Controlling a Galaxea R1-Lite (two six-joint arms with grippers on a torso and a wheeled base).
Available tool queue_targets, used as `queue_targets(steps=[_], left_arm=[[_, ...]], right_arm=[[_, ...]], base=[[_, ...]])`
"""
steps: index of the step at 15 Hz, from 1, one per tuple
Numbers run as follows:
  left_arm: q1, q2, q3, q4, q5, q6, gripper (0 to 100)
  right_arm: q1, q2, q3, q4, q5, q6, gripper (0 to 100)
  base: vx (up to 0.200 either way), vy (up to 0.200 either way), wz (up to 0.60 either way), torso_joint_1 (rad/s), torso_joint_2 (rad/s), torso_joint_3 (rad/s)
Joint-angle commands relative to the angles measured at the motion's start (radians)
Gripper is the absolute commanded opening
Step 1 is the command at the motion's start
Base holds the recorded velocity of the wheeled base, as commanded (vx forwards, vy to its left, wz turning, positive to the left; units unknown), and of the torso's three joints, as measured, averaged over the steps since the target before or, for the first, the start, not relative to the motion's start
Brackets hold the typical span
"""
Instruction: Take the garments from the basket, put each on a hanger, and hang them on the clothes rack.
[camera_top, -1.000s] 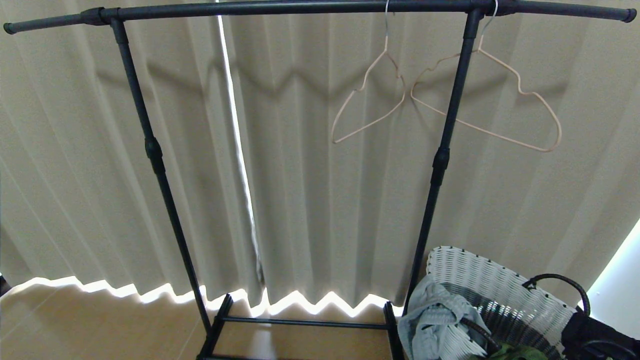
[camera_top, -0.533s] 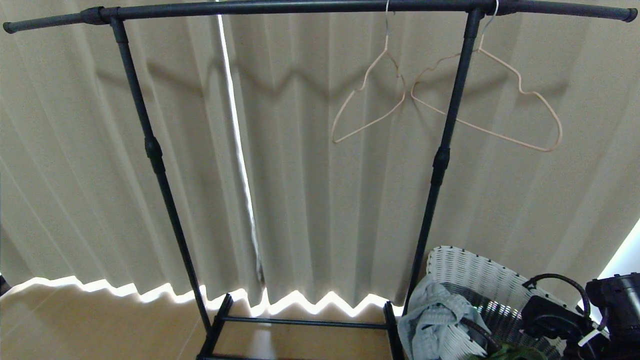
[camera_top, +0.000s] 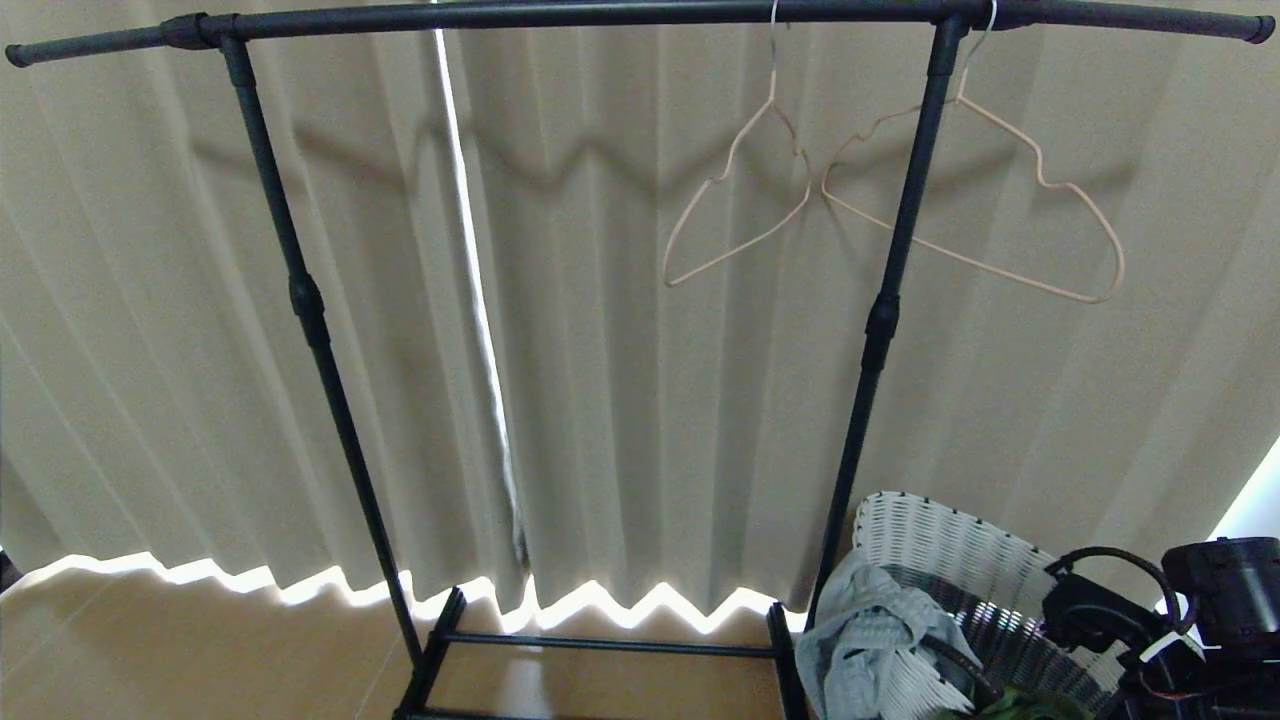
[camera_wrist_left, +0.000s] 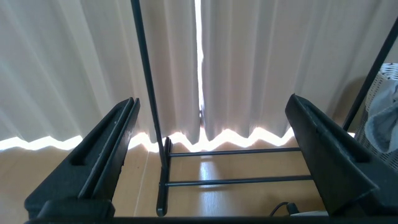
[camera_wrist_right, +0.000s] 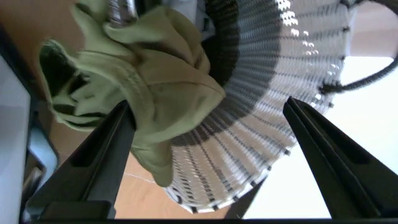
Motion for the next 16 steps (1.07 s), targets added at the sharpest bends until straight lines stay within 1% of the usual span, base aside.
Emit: queue_targets(steps=[1,3,6,7,9,12,14,15,16], left_arm=[[0.000,0.000,-0.001,0.000,0.000,0.001,100],[0.000,0.000,-0.001,0.000,0.000,-0.001,100],[0.000,0.000,-0.001,0.000,0.001,-0.001,100],[0.000,0.000,0.000,0.000,0.001,-0.001,100],[0.000,0.000,-0.001,0.000,0.003,-0.001,100],[0.000,0.000,-0.001,0.000,0.003,-0.002,100],[0.000,0.000,-0.001,0.000,0.001,-0.001,100],[0.000,0.000,0.000,0.000,0.001,0.002,100],[0.000,0.000,0.000,0.000,0.001,0.002,100]], right_arm=[[0.004,0.008,-0.001,-0.001,0.007,0.000,100],[0.004,0.031,-0.007,-0.012,0.024,0.002,100],[-0.006,0.089,0.023,-0.127,0.022,0.002,100],[-0.010,0.107,0.028,-0.161,0.022,0.002,0],[-0.015,0.141,0.042,-0.227,0.024,0.000,0],[-0.013,0.124,0.063,-0.231,0.026,0.002,0],[-0.015,0.031,0.077,-0.235,0.038,0.005,0],[-0.015,-0.086,0.085,-0.224,0.061,0.008,0],[-0.015,-0.150,0.088,-0.218,0.075,0.014,0]], base=[[0.000,0.000,0.00,0.000,0.00,0.000],[0.000,0.000,0.00,0.000,0.00,0.000],[0.000,0.000,0.00,0.000,0.00,0.000],[0.000,0.000,0.00,0.000,0.00,0.000],[0.000,0.000,0.00,0.000,0.00,0.000],[0.000,0.000,0.00,0.000,0.00,0.000],[0.000,0.000,0.00,0.000,0.00,0.000],[0.000,0.000,0.00,0.000,0.00,0.000],[0.000,0.000,0.00,0.000,0.00,0.000]])
